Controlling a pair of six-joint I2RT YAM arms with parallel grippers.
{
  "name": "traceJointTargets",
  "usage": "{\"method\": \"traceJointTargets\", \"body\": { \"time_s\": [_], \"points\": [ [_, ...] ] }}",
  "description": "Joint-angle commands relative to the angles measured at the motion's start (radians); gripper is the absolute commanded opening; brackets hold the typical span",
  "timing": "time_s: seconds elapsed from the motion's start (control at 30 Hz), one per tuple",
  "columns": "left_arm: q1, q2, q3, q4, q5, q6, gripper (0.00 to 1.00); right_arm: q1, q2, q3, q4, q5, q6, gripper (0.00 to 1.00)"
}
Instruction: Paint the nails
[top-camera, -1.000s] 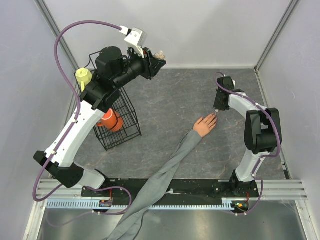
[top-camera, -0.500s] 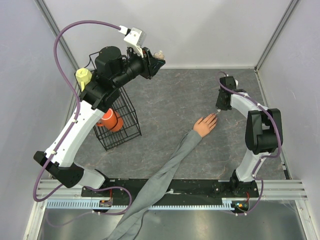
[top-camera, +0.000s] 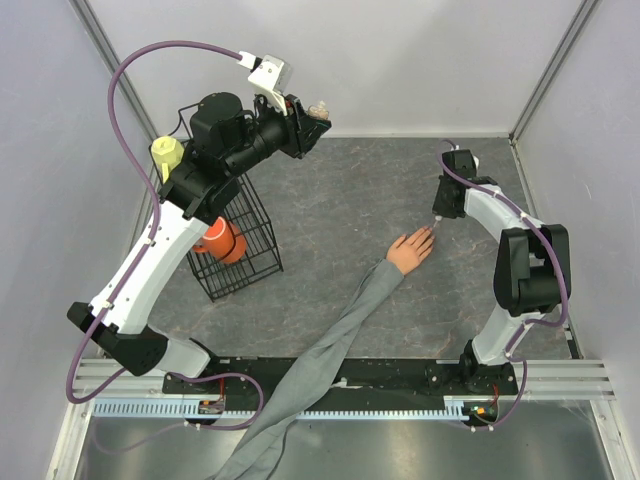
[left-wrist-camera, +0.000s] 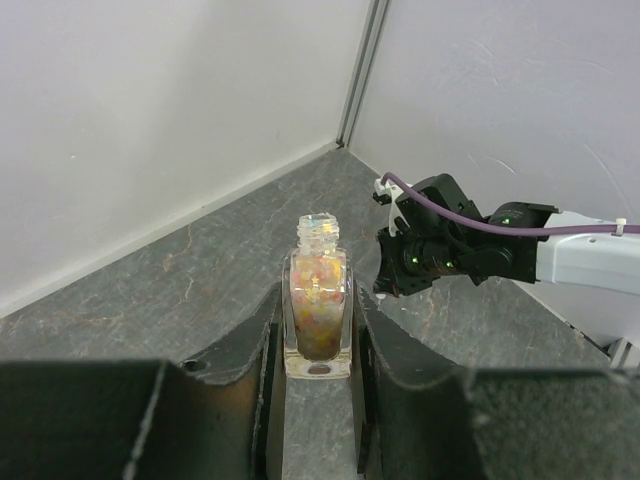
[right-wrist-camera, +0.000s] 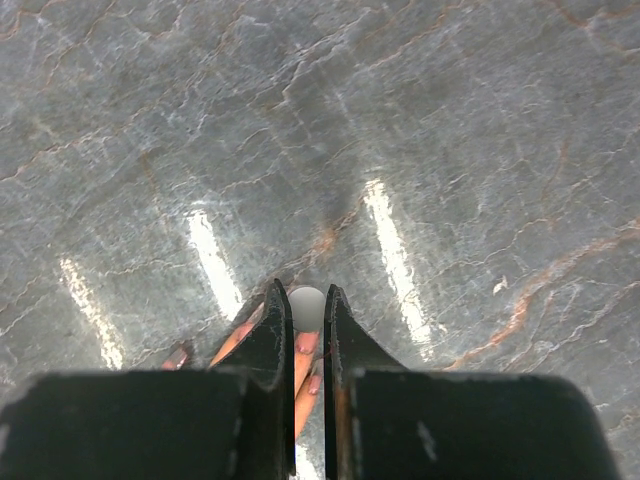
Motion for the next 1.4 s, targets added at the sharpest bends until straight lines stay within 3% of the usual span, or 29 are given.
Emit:
{"method": "traceJointTargets", "body": {
  "time_s": [0.0,1.37],
  "points": [
    [0.004,-0.018,0.031,0.028,0.023,-0.041,0.02,0.013,-0.025,0.005,0.014,-0.028,-0.001,0.00],
    [0.006,-0.055,-0.001,0.035,0.019,-0.054,0.02,0.013,0.013,-0.038,0.051,-0.013,0.002,0.00]
  ]
}}
